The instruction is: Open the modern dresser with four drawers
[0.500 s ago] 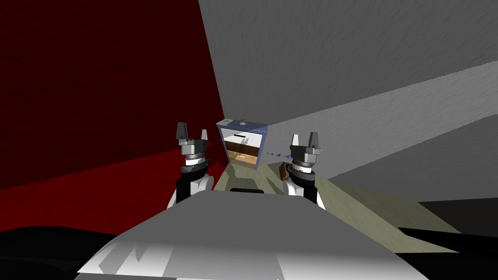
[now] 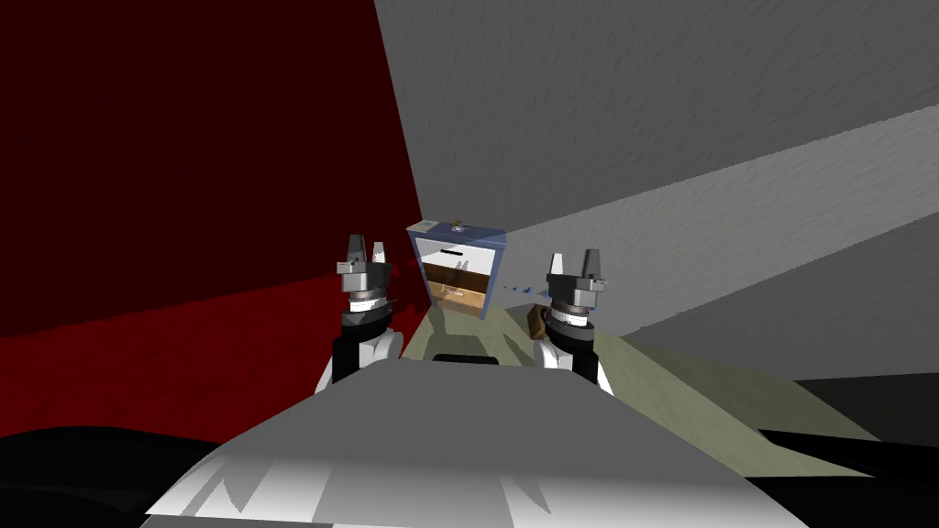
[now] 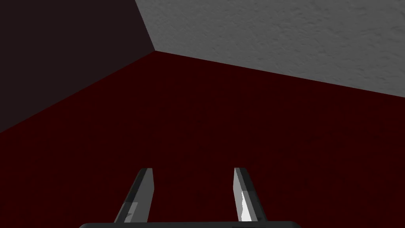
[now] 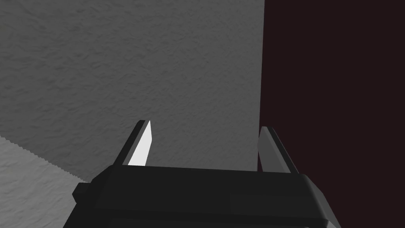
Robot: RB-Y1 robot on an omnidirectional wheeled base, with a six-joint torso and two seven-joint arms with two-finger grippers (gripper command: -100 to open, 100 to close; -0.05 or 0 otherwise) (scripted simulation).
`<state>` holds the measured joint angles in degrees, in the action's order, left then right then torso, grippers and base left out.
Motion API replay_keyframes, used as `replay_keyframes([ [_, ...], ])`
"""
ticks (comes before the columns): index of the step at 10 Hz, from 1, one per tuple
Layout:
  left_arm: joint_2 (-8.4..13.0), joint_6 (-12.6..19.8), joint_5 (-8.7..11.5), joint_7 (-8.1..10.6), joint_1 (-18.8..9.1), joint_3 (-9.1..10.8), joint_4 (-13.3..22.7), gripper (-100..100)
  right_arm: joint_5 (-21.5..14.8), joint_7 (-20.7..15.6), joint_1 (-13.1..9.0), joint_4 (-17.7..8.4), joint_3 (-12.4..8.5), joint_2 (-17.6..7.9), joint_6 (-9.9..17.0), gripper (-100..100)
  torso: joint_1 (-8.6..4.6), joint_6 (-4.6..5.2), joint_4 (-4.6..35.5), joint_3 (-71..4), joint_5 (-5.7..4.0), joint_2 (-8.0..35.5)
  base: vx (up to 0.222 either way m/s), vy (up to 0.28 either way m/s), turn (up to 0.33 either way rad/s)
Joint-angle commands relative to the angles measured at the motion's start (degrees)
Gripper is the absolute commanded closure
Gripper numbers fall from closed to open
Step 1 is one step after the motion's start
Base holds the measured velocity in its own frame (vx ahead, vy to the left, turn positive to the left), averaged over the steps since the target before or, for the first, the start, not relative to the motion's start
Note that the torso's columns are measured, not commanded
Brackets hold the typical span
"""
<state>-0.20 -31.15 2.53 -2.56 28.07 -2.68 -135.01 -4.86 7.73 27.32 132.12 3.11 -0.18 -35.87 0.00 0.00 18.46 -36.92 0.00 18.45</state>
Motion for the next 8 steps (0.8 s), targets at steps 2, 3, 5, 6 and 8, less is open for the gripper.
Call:
replay_keyframes([
  [2, 0.0, 0.0, 0.0, 0.0, 0.0, 0.0, 0.0, 0, 0.0, 0.0, 0.0, 0.0, 0.0, 0.0, 0.0, 0, 0.0, 0.0, 8.5, -16.9, 0.0, 8.5, 0.0, 0.0, 0.0],
  [3, 0.0, 0.0, 0.0, 0.0, 0.0, 0.0, 0.0, 0, 0.0, 0.0, 0.0, 0.0, 0.0, 0.0, 0.0, 0, 0.0, 0.0, 12.7, -25.3, 0.0, 12.7, 0.0, 0.0, 0.0],
  [5, 2.7, -0.4, -0.1, -0.13, -0.2, -0.02, 1.4, -100, 0.0, 0.0, 0.0, 0.0, 0.0, 0.0, 0.0, 0, 0.0, 0.0, 21.1, -42.3, 0.0, 21.2, 0.013, -0.002, -0.009],
  [6, 3.8, -0.7, -0.2, -0.22, -0.2, -0.04, 2.2, -100, 0.0, 0.0, 0.0, 0.0, 0.0, 0.0, 0.0, 0, 0.0, 0.01, 23.0, -46.2, 0.0, 23.0, 0.045, -0.005, -0.033],
  [8, 5.7, -1.4, -0.5, -0.44, -0.5, -0.08, 4.4, -100, 0.0, 0.0, 0.0, 0.0, 0.0, 0.0, 0.0, 0, 0.0, 0.0, 23.7, -47.7, 0.0, 23.7, 0.054, -0.013, -0.028],
])
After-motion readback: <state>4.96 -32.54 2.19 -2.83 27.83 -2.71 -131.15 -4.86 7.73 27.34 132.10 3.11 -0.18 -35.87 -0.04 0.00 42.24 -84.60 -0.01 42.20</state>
